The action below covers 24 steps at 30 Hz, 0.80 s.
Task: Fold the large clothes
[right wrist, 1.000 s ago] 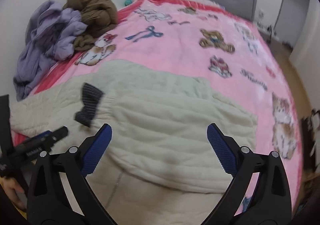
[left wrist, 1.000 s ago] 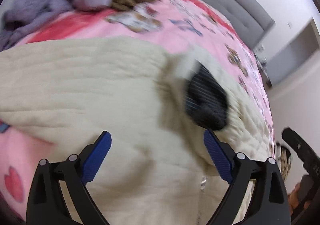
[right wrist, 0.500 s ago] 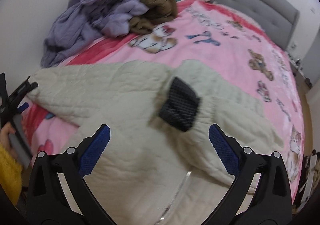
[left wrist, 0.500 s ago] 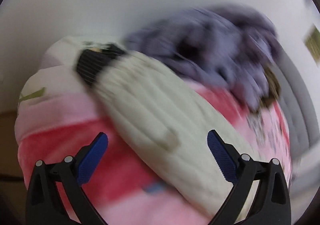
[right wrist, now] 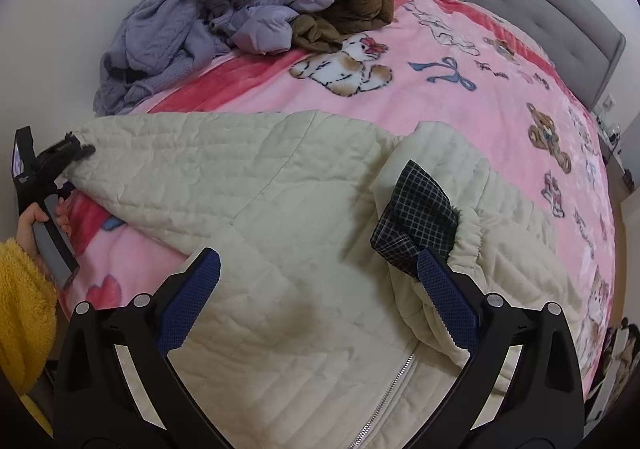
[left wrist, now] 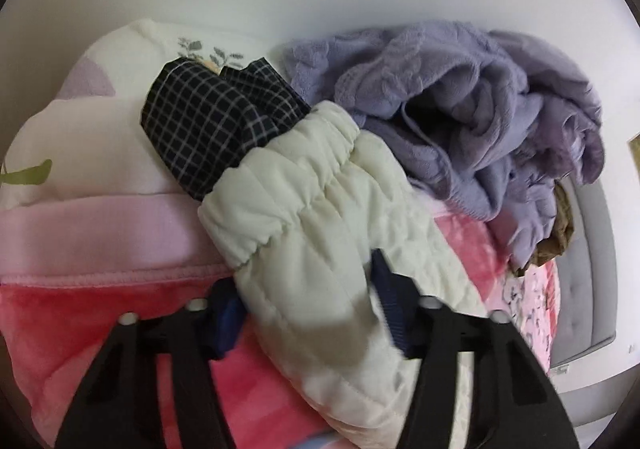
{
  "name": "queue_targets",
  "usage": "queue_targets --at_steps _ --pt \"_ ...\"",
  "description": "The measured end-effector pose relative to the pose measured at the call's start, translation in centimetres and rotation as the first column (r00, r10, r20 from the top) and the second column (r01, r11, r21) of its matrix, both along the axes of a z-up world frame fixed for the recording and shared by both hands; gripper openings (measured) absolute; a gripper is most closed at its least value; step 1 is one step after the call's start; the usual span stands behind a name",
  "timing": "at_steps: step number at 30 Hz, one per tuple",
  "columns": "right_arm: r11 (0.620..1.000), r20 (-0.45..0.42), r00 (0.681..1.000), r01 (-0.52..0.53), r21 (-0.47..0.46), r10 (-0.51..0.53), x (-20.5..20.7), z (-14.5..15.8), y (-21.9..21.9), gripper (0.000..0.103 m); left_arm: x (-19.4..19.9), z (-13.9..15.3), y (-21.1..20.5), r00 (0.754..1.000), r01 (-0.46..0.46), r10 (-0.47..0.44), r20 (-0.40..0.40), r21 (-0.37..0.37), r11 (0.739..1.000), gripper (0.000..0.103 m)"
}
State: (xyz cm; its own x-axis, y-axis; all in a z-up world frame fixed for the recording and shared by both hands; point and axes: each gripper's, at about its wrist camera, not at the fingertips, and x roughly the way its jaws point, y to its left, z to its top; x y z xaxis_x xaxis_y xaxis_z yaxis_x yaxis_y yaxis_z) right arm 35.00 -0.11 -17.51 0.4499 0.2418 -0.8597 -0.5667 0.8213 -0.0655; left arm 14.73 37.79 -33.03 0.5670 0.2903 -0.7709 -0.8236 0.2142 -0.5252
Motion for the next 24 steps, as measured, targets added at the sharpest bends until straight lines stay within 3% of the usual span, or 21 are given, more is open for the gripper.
queue_targets --at_steps 2,3,6,9,11,14,16,18,19,20,21,22,24 --pt "1.0 -0.001 1.0 0.019 0.004 -0.019 0.1 0.1 -0.4 0.095 0.1 0.4 0.1 1.0 -0.014 0.015 0.019 -0.021 1.0 0.031" --pt "1.0 -0.001 1.0 0.027 0.005 -0.027 0.2 0.1 -0.7 0.095 0.3 1.6 -0.4 0.999 -0.001 0.001 0.032 0.015 1.0 0.023" --pt "0.998 0.005 0.998 0.062 0.005 -0.062 0.6 0.1 -2.1 0.095 1.9 6.1 -2.7 0.997 0.066 -0.072 0.023 0.181 0.981 0.02" --pt "0.993 -0.011 0.993 0.12 0.001 -0.12 1.3 -0.4 -4.1 0.095 4.1 12.0 -6.1 0.98 0.123 -0.165 0.113 0.315 0.941 0.019" --pt "0.982 -0.017 0.982 0.189 0.004 -0.189 1.8 -0.6 -6.2 0.095 6.0 15.4 -8.6 0.955 0.172 -0.25 0.158 0.393 0.903 0.019" --pt "0.955 0.011 0.955 0.296 -0.004 -0.296 2.1 -0.7 -9.5 0.095 10.7 19.8 -14.1 0.882 0.317 -0.445 0.153 0.505 0.803 0.019" --pt "0.924 0.029 0.924 0.381 -0.033 -0.381 2.2 -0.9 -12.3 0.095 13.8 21.9 -18.6 0.825 0.406 -0.556 0.103 0.577 0.709 0.019" --pt "0.892 0.04 0.892 0.451 -0.043 -0.449 2.0 -1.0 -15.5 0.095 17.2 23.4 -24.3 0.768 0.49 -0.64 -0.016 0.658 0.572 0.019" --pt "0.874 0.045 0.875 0.484 -0.049 -0.482 1.8 -1.0 -17.1 0.095 18.4 23.6 -27.1 0.733 0.522 -0.679 -0.052 0.683 0.511 0.019" --pt "0.855 0.048 0.856 0.516 -0.053 -0.514 1.6 -1.0 -18.8 0.095 19.7 23.7 -30.1 0.682 0.561 -0.727 -0.08 0.694 0.45 0.018" --pt "0.84 0.053 0.842 0.54 -0.058 -0.538 1.3 -1.1 -20.0 0.095 20.5 23.6 -32.2 0.644 0.591 -0.759 -0.098 0.694 0.411 0.018" --pt "0.815 0.065 0.817 0.576 -0.065 -0.573 0.9 -1.1 -21.8 0.095 21.5 23.2 -35.2 0.586 0.634 -0.8 -0.13 0.688 0.353 0.018" --pt "0.757 0.077 0.76 0.65 -0.074 -0.645 0.0 -1.2 -25.3 0.095 22.3 21.6 -40.0 0.495 0.699 -0.848 -0.191 0.668 0.257 0.017"
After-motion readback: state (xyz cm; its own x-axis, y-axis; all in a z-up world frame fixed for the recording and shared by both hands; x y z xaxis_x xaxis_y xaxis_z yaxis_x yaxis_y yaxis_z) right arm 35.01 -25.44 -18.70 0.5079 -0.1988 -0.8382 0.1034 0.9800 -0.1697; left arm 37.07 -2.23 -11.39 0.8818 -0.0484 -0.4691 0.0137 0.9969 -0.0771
